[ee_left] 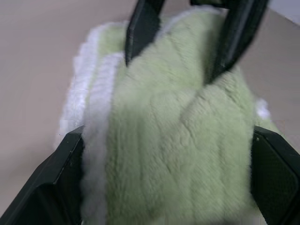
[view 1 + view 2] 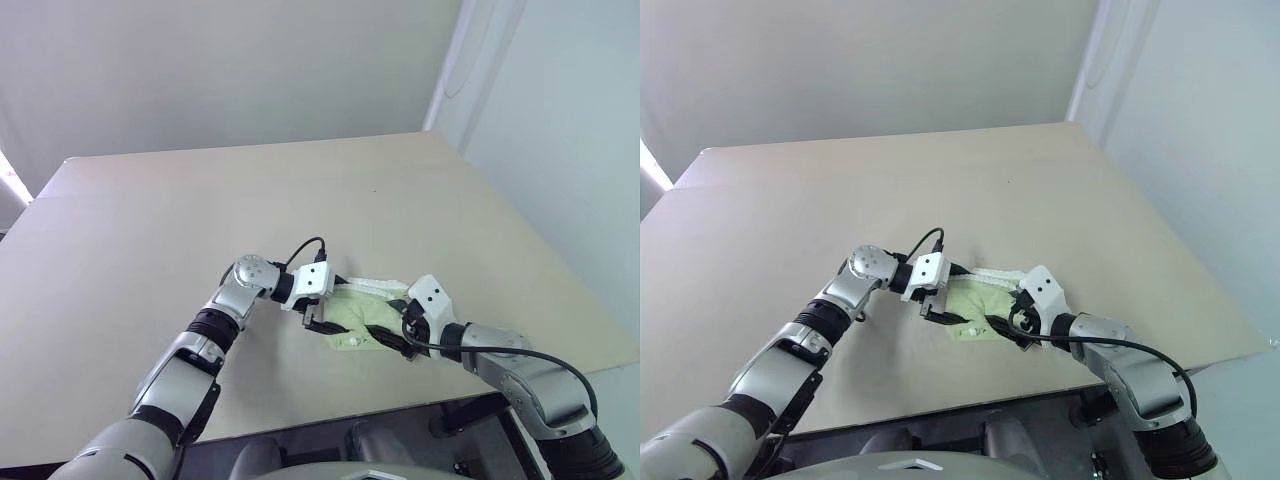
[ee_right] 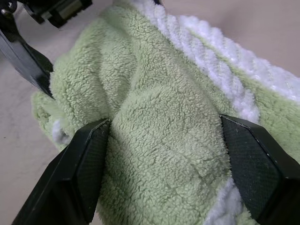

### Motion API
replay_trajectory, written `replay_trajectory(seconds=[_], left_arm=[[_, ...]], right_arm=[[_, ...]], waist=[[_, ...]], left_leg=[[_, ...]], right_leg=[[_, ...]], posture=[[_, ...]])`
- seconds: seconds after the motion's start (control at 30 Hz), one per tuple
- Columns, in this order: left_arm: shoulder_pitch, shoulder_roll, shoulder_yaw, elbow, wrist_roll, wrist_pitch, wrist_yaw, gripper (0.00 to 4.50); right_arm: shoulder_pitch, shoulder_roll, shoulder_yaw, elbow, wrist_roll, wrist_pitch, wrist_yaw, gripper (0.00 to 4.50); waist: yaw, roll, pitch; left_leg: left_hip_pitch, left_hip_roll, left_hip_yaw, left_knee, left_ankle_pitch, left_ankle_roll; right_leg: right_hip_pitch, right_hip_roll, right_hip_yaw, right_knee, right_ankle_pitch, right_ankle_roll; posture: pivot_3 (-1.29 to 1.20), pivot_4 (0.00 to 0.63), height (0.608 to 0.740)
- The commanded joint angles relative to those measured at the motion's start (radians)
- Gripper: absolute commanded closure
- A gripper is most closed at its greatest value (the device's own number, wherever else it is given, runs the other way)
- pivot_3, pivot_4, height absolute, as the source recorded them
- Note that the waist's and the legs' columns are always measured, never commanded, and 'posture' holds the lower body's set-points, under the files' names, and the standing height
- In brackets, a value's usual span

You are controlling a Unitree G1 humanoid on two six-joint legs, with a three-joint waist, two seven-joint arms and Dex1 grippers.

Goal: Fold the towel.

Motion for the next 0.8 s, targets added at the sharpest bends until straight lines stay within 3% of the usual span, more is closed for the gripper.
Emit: replay_trajectory(seconds=[0.03,0.33,0.63,0.8], left_arm=[[0.016,0.068,-0.008,-0.072,-0.001,0.029,-0.081,0.01],[0.014,0.09,0.052,-0.159,-0.04,0.106,-0.022,0.01],[-0.033,0.167,0.127,-0.107,-0.046,0.082,0.018,0.01],[-0.053,0.215,0.193,-0.11,-0.088,0.153,0.013,0.01]], right_arm=[[-0.023,-0.007,0.015,0.018,-0.024,-0.002,0.008,0.64],[-0.07,0.028,-0.013,0.073,-0.021,-0.047,0.02,0.64],[-0.063,0.005,-0.12,-0.056,0.136,-0.022,0.117,0.64],[-0.06,0.003,-0.181,-0.14,0.245,0.017,0.126,0.64]], waist=[[-0.007,0.0,0.0],[-0.011,0.0,0.0],[-0.011,0.001,0.001],[-0.01,0.001,0.001]], left_leg=[[-0.001,0.001,0.0,0.0,0.0,0.001],[-0.001,0.001,-0.001,0.002,-0.001,0.001],[-0.001,0.001,-0.001,0.002,-0.001,0.001],[-0.001,0.001,-0.002,0.002,-0.001,0.001]], right_leg=[[-0.001,0.001,0.0,0.0,0.0,0.0],[-0.001,0.001,0.0,0.0,0.0,0.0],[-0.004,0.001,0.0,0.0,0.0,0.0],[-0.005,0.001,0.0,0.0,0.0,0.001]], posture=[[0.0,0.0,0.74],[0.0,0.0,0.74],[0.0,0.0,0.74],[0.0,0.0,0.74]])
